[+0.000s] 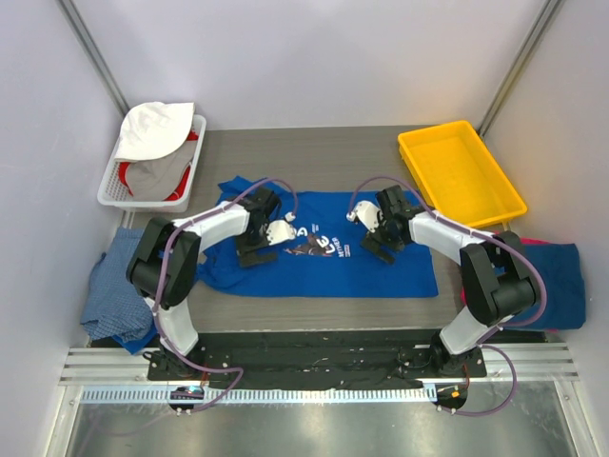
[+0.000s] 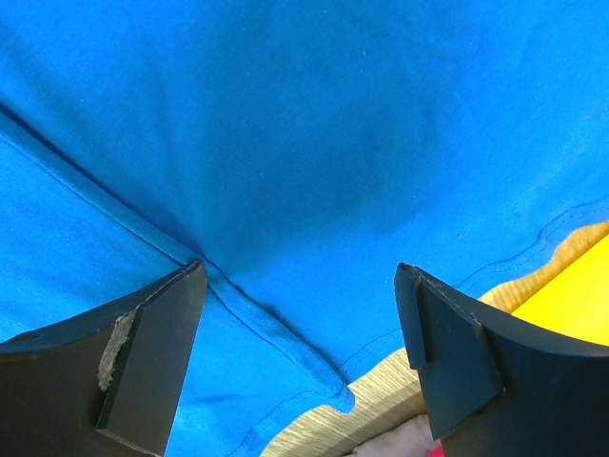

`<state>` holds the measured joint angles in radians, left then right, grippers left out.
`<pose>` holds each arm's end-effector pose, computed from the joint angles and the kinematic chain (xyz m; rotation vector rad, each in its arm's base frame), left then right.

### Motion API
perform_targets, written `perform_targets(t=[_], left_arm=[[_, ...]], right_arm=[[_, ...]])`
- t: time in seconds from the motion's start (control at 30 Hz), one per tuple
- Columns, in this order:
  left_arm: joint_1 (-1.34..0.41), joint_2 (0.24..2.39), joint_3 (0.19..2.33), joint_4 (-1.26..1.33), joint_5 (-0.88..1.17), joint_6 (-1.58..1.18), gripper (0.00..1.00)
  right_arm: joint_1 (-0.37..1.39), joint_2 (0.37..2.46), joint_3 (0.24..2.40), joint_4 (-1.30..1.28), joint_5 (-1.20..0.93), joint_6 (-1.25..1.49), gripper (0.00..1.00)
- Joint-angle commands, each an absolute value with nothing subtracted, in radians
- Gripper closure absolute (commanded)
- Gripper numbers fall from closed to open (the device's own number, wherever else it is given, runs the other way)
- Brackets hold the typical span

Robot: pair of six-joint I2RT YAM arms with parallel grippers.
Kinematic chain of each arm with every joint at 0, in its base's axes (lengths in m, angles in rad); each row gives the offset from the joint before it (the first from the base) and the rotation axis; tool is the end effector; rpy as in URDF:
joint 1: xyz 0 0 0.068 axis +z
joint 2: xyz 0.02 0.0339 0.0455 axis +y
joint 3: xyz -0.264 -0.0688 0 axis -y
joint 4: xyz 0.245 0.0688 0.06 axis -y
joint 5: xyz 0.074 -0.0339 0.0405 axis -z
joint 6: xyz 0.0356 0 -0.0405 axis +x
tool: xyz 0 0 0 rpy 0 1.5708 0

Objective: Fold and stack the t-shirts
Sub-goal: Fold the flattened tshirt in 1/3 of the way

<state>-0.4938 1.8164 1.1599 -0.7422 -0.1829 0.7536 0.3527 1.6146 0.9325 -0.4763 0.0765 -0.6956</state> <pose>0.2968 -0.1524 0.1602 1.7212 2.4325 0.3043 0.2857 0.1023 0.1691 -1.3529 2.3842 -0.2012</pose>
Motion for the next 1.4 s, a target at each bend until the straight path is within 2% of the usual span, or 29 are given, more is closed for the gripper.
perform_targets(t=[0.0, 0.43, 0.83, 0.97, 1.07, 1.17, 1.37], left_arm=[[-0.499, 1.803, 1.1, -0.885, -0.173, 0.726, 0.0], [-0.5, 1.709, 1.147, -0.855, -0.175, 0.703, 0.0], [-0.437, 1.577, 1.318, -0.595, -0.179, 0.635, 0.0], [-0.344, 1.67, 1.414, -0.512, -0.172, 0.629, 0.0], [-0.282, 1.813, 1.578, -0.579, -0.092, 0.583, 0.0], [-0.261, 1.946, 1.728, -0.665, -0.003, 0.548, 0.01], [-0.261, 2.129, 1.888, -0.701, 0.123, 0.508, 0.06]], right_arm=[[0.351, 1.606, 0.908, -0.558, 0.087, -0.719, 0.1], [0.357, 1.598, 0.945, -0.552, 0.117, -0.707, 0.1], [0.354, 1.52, 1.109, -0.569, 0.153, -0.646, 0.09], [0.353, 1.566, 1.146, -0.488, 0.195, -0.626, 0.09], [0.351, 1.629, 1.193, -0.439, 0.213, -0.583, 0.1], [0.35, 1.707, 1.245, -0.405, 0.238, -0.535, 0.11], [0.35, 1.782, 1.296, -0.368, 0.258, -0.502, 0.11]])
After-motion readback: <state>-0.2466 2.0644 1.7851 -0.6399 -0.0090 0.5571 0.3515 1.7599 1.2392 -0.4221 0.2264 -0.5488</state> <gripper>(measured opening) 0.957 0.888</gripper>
